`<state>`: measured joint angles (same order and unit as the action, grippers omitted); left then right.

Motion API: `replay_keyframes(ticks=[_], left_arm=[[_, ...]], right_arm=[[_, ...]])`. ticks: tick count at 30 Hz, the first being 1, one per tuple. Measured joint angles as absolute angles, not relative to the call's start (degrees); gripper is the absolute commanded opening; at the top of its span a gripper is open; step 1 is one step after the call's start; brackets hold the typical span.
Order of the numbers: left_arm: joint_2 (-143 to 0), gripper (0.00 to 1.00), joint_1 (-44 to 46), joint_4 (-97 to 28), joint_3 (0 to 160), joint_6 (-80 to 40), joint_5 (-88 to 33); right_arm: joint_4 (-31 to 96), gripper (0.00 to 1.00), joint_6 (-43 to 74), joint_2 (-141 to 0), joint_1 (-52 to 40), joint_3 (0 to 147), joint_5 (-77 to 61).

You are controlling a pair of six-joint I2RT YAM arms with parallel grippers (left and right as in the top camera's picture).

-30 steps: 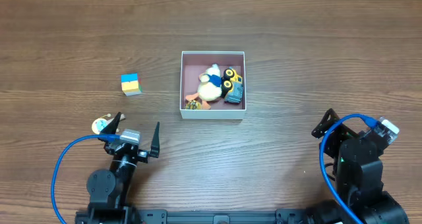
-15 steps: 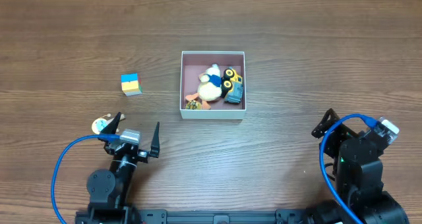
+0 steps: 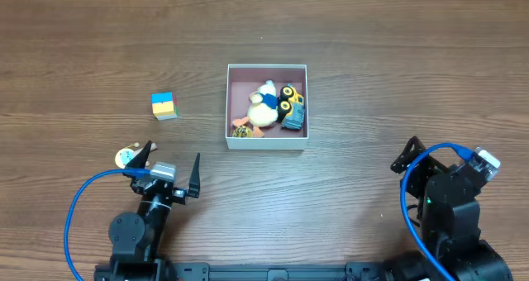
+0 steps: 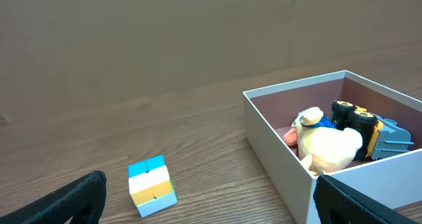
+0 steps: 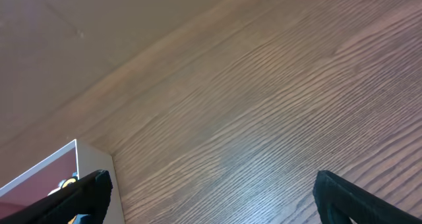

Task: Pack container
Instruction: 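Reach the left gripper to the cube puzzle and grasp it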

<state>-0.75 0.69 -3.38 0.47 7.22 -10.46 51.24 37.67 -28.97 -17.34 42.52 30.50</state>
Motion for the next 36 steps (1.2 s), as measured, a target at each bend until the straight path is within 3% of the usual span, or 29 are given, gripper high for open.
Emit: replay_keyframes(ticks=[6, 15, 19, 23, 28, 30, 31, 33, 36], left_arm=[[-0.8, 1.0, 0.7, -3.4, 0.5, 6.8, -10.5], [-0.8, 1.0, 0.7, -3.2, 0.5, -7.3, -14.9], [-3.2, 1.0, 0.7, -22.0, 10.5, -4.5, -12.3], [-22.1, 1.0, 0.6, -39.7, 35.1, -5.7, -4.4], [-49.6, 1.0, 0.6, -37.7, 50.3, -8.4, -10.1], [-57.4, 1.0, 0.6, -47.8, 56.6, -11.3, -7.7], [-65.1, 1.0, 0.6, -60.1, 66.4, -12.3, -5.4], [-80.3, 1.0, 0.6, -64.8, 82.7, -13.5, -2.2], [-91.1, 1.0, 0.6, -67.6, 88.6, -14.1, -0.1]], right_arm=[[51.2, 1.0, 37.7, -29.0, -17.3, 42.5, 30.5], [51.2, 1.0, 37.7, -29.0, -17.3, 42.5, 30.5], [51.3, 1.0, 37.7, -29.0, -17.3, 42.5, 30.5], [51.5, 1.0, 37.7, -29.0, -17.3, 42.4, 30.5], [51.5, 1.0, 37.7, -29.0, -17.3, 42.3, 30.5], [51.3, 1.0, 37.7, -29.1, -17.3, 42.3, 30.5], [51.5, 1.0, 37.7, -29.1, -17.4, 42.2, 30.4], [51.5, 1.0, 37.6, -29.0, -17.3, 42.2, 30.5], [51.4, 1.0, 37.6, -29.0, -17.3, 42.2, 30.5]])
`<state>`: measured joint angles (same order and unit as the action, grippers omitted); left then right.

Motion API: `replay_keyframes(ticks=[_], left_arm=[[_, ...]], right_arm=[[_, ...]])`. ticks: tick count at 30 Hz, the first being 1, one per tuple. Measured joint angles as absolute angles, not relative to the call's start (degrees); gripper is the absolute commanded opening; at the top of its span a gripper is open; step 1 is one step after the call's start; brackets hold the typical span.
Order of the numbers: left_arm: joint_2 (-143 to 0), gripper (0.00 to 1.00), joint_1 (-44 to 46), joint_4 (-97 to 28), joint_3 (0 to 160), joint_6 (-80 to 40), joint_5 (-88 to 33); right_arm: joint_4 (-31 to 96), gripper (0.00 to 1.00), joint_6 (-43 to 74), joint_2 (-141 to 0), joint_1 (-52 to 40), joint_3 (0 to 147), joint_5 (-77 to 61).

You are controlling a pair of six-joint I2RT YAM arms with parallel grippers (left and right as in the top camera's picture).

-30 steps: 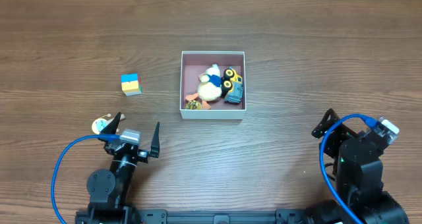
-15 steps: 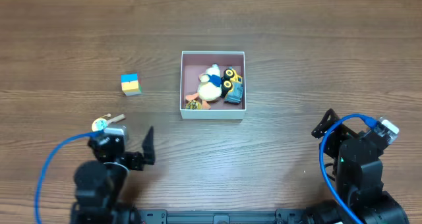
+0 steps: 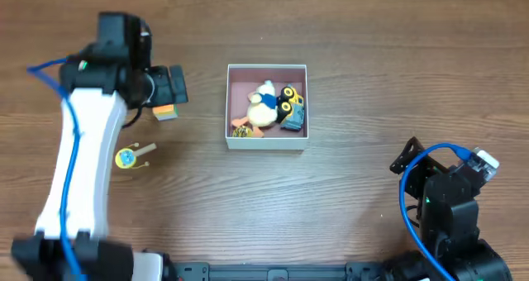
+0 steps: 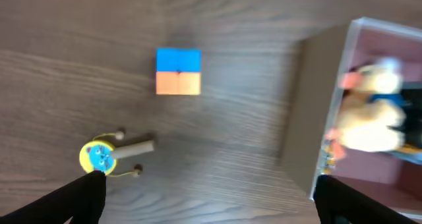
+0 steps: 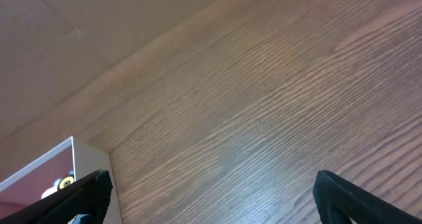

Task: Pack container
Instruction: 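Reach the left gripper to the cube puzzle and grasp it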

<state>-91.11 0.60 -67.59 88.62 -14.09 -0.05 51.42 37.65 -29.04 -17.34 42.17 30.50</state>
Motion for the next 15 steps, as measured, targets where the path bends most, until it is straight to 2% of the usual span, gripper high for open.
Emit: replay_keyframes(ticks=[5, 15], left_arm=[[-100.4, 1.0, 0.3, -66.0, 89.2, -18.0, 2.9], [-101.4, 1.0, -1.9, -66.0, 89.3, -18.6, 5.7]], right_arm=[[51.5, 1.0, 37.7, -29.0, -17.3, 42.2, 30.5], [51.5, 1.0, 37.7, -29.0, -17.3, 42.2, 30.5]])
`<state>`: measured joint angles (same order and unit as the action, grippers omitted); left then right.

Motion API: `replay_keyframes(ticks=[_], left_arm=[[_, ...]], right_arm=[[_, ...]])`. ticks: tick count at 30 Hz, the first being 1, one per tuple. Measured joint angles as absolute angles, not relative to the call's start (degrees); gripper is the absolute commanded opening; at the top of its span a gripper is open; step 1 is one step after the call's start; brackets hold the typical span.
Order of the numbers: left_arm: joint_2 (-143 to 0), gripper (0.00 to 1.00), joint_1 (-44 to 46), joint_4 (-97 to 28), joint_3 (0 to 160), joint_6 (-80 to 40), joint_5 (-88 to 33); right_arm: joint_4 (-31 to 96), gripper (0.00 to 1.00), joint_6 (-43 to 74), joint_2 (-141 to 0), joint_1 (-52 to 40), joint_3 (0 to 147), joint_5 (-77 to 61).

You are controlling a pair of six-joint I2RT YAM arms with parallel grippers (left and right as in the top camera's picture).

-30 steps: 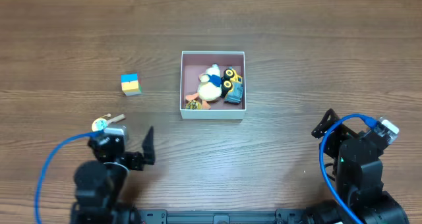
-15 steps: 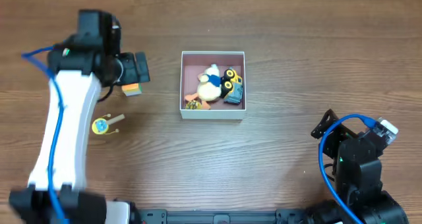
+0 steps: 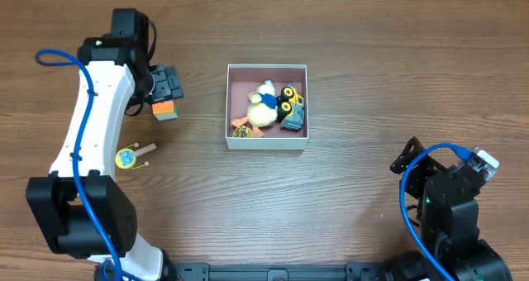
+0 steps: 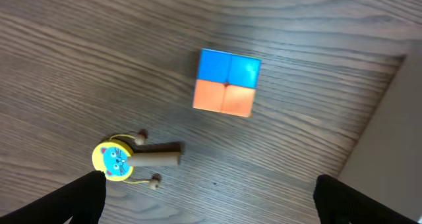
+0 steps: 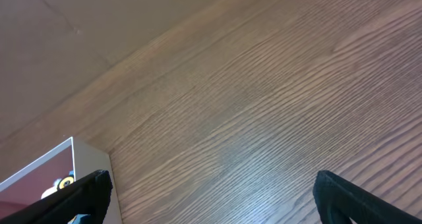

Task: Pack container
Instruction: 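Reach the left gripper to the cube puzzle and grasp it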

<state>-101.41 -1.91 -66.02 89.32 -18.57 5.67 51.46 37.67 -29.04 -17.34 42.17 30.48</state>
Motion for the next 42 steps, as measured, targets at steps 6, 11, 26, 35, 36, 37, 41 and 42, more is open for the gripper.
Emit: replay_keyframes(ticks=[6, 11, 26, 35, 36, 37, 41, 42], left_arm=[[-105.1, 1.0, -5.3, -65.4, 89.4, -18.7, 5.8], [-105.8, 1.0, -5.3, -64.5, 89.4, -17.8, 3.6], [-120.1, 0.91, -5.2, -57.0, 89.6, -11.7, -0.7], [-120.1, 0.54, -5.3, -57.0, 89.6, -10.6, -1.0], [-120.1, 0.53, -5.2, -57.0, 89.6, -10.4, -1.1], [-120.1, 0.53, -5.2, -57.0, 89.6, -10.5, -1.1], [-120.1, 0.53, -5.2, -57.0, 89.6, -10.5, -1.1], [-120.1, 0.53, -5.2, -57.1, 89.7, -10.5, -1.1]], right_arm=[[51.5, 1.0, 37.6, -29.0, -17.3, 42.2, 30.5], [51.5, 1.0, 37.7, -29.0, -17.3, 42.2, 30.5], [51.4, 1.0, 37.7, -29.0, -17.3, 42.2, 30.5], [51.5, 1.0, 37.7, -29.0, -17.3, 42.2, 30.5], [51.5, 1.0, 37.7, -29.0, -17.3, 42.2, 30.5], [51.5, 1.0, 37.7, -29.0, -17.3, 42.2, 30.5], [51.5, 1.0, 37.7, -29.0, -17.3, 42.2, 30.5], [51.4, 1.0, 37.7, -29.0, -17.3, 42.2, 30.5]])
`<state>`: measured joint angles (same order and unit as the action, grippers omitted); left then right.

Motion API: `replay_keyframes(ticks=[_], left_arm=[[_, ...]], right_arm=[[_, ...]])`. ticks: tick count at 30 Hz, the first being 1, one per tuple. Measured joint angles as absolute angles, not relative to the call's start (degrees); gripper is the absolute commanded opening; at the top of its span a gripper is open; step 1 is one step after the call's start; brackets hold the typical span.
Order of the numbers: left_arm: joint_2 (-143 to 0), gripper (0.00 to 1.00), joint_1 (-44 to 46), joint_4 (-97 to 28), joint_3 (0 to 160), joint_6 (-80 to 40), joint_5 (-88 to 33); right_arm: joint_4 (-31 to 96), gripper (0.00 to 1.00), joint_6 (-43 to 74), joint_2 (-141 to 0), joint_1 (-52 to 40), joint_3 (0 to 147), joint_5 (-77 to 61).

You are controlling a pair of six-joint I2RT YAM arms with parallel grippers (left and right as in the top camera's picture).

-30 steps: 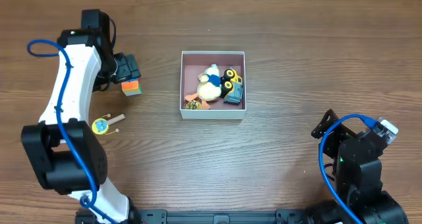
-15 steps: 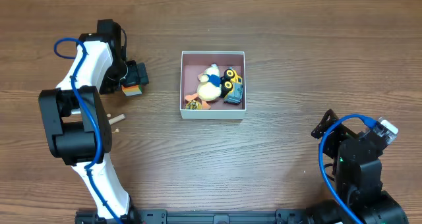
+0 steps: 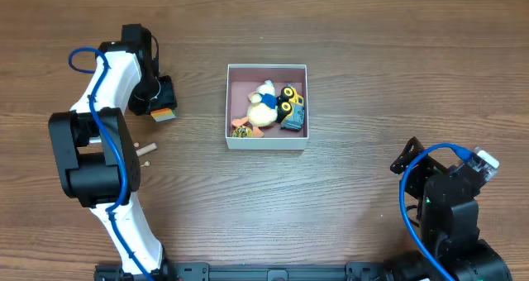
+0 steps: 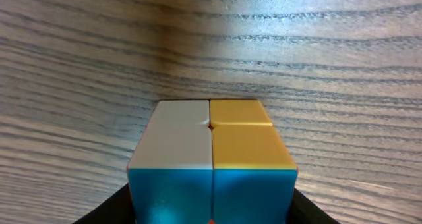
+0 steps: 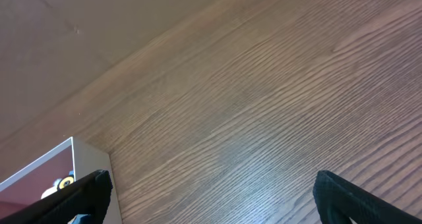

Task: Pack container
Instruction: 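Reach the left gripper to the cube puzzle and grasp it, then carry the cube into the box's left corner and release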

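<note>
The colour cube (image 4: 212, 151), with white, yellow and blue faces showing, fills the left wrist view and sits on the table. My left gripper (image 4: 212, 214) is down around it, a dark finger pressed against each side, shut on the cube. Overhead, the left gripper (image 3: 159, 97) covers most of the cube (image 3: 164, 114), left of the white box (image 3: 266, 145). The box holds a plush duck (image 3: 264, 107) and a yellow truck (image 3: 292, 103). My right gripper (image 3: 412, 159) is parked at the lower right, open and holding nothing.
The wooden stick of a small yellow toy (image 3: 145, 149) pokes out from under the left arm, below the cube. The right wrist view shows bare wooden table and the corner of the white box (image 5: 66, 161).
My left gripper was open well above the cube, with the yellow toy in its view. Now it is down at table level and shut on the cube. The right arm has not moved.
My left gripper was parked open at the front left, with the cube and box ahead. Then it was out over the cube, looking down. Then it was closer above the cube, and now it grips it on the table. The right arm stayed parked.
</note>
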<state>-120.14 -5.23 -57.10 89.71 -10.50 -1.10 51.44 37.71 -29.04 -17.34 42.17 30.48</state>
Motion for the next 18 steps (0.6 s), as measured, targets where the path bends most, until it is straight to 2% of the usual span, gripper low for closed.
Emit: replay_keyframes(ticks=[5, 9, 13, 14, 18], left_arm=[[-120.4, 0.49, -4.9, -62.8, 95.4, -10.5, -2.2], [-120.7, 0.52, -1.9, -71.5, 109.1, -9.8, -4.3], [-120.7, 0.55, 6.0, -79.6, 122.0, -8.5, -8.1], [-120.7, 0.6, 8.1, -80.2, 123.4, -8.5, -8.7], [-120.7, 0.61, 16.4, -80.8, 124.1, -8.3, -9.7]], right_arm=[[51.4, 1.0, 37.6, -29.0, -17.3, 42.2, 30.5], [51.5, 1.0, 37.7, -29.0, -17.4, 42.2, 30.5], [51.5, 1.0, 37.7, -29.0, -17.3, 42.2, 30.5], [51.5, 1.0, 37.7, -29.0, -17.3, 42.2, 30.5], [51.5, 1.0, 37.6, -29.0, -17.3, 42.2, 30.5]])
